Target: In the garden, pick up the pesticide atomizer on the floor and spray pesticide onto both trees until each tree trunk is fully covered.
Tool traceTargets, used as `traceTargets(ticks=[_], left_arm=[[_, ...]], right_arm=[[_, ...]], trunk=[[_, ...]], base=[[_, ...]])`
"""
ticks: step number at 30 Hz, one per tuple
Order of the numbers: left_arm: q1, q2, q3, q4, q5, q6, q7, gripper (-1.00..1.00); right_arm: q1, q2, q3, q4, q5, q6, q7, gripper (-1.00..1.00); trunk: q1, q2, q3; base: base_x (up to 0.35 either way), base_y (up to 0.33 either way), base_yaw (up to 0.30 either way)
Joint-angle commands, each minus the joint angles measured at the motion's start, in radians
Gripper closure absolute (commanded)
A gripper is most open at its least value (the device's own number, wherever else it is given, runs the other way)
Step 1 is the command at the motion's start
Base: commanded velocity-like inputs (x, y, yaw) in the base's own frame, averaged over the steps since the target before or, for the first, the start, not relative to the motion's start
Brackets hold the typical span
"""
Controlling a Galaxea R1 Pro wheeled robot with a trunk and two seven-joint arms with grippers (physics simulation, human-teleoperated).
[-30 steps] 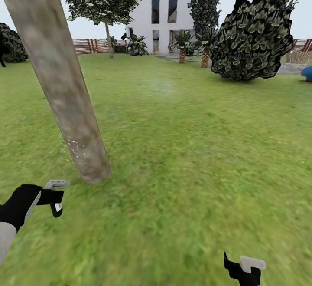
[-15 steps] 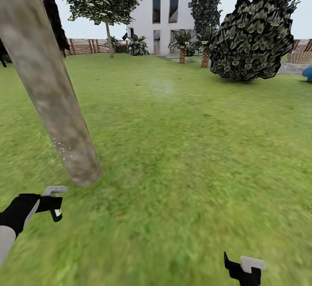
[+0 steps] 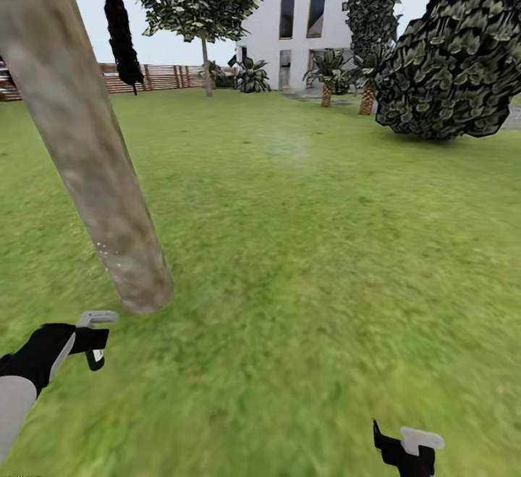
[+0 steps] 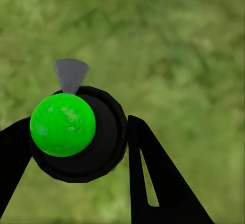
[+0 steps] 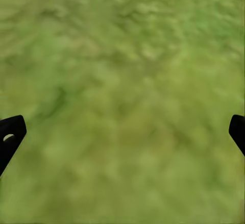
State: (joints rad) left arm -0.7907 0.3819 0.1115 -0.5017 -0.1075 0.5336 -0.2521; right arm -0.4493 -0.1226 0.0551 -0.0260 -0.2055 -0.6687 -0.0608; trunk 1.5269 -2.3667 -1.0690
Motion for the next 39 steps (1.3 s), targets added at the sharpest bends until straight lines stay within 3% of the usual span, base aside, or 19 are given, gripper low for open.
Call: traceTargets(ticks=[1,8,21,33,39], left_arm=[[-0.001,0.0,0.008,-0.001,-0.011,0.005,-0.009,1.0],[-0.001,0.0,0.01,-0.003,-0.008,0.005,-0.009,1.0],[-0.001,-0.001,0.01,-0.003,-0.008,0.005,-0.008,1.0],[-0.001,-0.001,0.009,-0.003,-0.007,0.005,-0.008,1.0],[-0.001,-0.003,0.009,-0.002,-0.006,0.005,-0.009,1.0]], right_arm=[[0.0,0.0,0.006,0.0,-0.003,-0.002,-0.004,-1.0],[0.0,0.0,0.006,0.0,-0.003,-0.002,-0.004,-1.0],[0.0,0.0,0.006,0.0,-0.003,-0.002,-0.004,-1.0],[0.0,0.0,0.006,0.0,-0.003,-0.002,-0.004,-1.0],[0.0,0.0,0.006,0.0,-0.003,-0.002,-0.004,-1.0]], trunk=[[0.0,0.0,-0.001],[0.0,0.0,-0.001],[0.0,0.0,-0.001],[0.0,0.0,-0.001],[0.0,0.0,-0.001]], base=[[0.236,-0.186,0.277],[0.157,-0.232,0.239],[0.089,-0.266,0.019],[0.121,-0.267,0.257],[0.162,-0.255,0.045]])
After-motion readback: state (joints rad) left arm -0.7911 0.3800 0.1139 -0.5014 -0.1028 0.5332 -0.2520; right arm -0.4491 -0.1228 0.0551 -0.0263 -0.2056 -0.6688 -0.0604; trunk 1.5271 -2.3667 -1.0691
